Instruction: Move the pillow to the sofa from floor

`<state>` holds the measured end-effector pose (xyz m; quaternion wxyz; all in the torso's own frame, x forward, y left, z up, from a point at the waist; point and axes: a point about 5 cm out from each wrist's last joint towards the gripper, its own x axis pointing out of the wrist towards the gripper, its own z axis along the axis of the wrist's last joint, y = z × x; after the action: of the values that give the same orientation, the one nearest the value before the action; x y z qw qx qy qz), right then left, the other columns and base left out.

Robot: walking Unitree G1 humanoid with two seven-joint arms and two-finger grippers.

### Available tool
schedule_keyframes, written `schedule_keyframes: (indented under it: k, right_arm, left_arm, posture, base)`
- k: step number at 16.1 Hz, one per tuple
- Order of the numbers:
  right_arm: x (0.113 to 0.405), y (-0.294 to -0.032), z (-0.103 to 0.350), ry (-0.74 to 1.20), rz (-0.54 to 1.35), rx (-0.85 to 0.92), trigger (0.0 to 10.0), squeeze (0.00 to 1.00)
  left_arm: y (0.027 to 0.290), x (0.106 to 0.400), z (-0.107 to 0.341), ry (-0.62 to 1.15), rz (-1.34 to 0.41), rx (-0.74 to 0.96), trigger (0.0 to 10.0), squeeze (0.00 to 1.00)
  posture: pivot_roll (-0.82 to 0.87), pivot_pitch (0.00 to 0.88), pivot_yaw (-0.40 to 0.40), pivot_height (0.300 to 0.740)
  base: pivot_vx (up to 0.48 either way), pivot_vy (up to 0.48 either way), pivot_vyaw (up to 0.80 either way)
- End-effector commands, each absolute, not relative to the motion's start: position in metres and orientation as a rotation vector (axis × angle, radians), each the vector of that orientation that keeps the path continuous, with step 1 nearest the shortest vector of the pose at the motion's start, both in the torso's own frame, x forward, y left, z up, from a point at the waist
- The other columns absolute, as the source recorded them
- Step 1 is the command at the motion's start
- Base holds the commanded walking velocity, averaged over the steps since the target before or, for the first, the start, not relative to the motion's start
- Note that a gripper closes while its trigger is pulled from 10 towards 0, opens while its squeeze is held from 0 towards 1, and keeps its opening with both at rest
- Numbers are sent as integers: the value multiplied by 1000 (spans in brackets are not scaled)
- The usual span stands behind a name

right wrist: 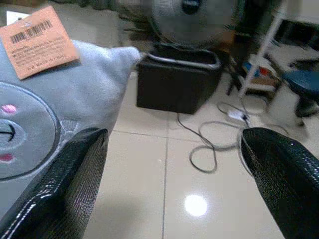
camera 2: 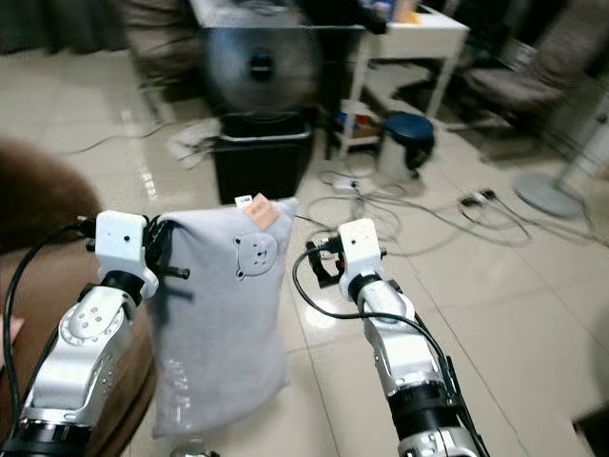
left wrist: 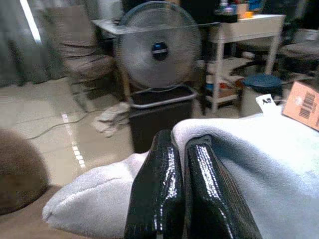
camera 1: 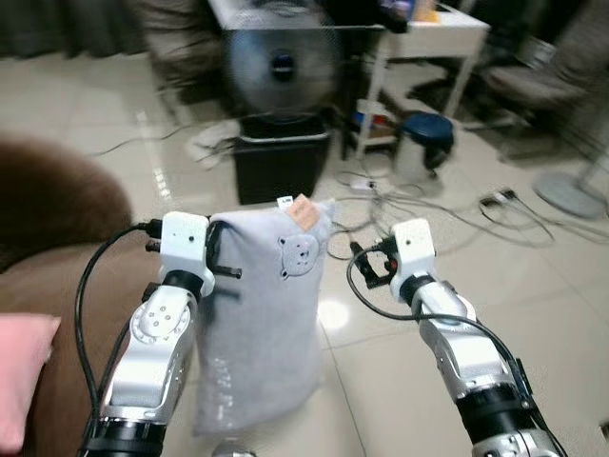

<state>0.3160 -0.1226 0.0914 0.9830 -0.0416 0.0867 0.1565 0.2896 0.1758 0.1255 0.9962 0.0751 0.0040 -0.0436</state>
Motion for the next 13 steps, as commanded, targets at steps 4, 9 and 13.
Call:
schedule_keyframes:
  k: [4,9,13]
  right_arm:
    - [317,-126,87,198,297,-102,10000,0]
    - [316,-125,85,202,296,-83,10000,0]
    - [311,-131,81,208,254,-71,10000,0]
  left_arm:
    - [172,292,136,-46,-88,173,10000,0]
    - [175,290,135,-35,-88,166,10000,0]
    - [178,293,135,-18,-87,172,10000,0]
  posture:
    - [185,0,-48,740]
    - [195,0,-46,740]
    - [157,0,-2,740]
  base:
    - [0,-383,334]
    - [0,-301,0]
    - [0,240,0]
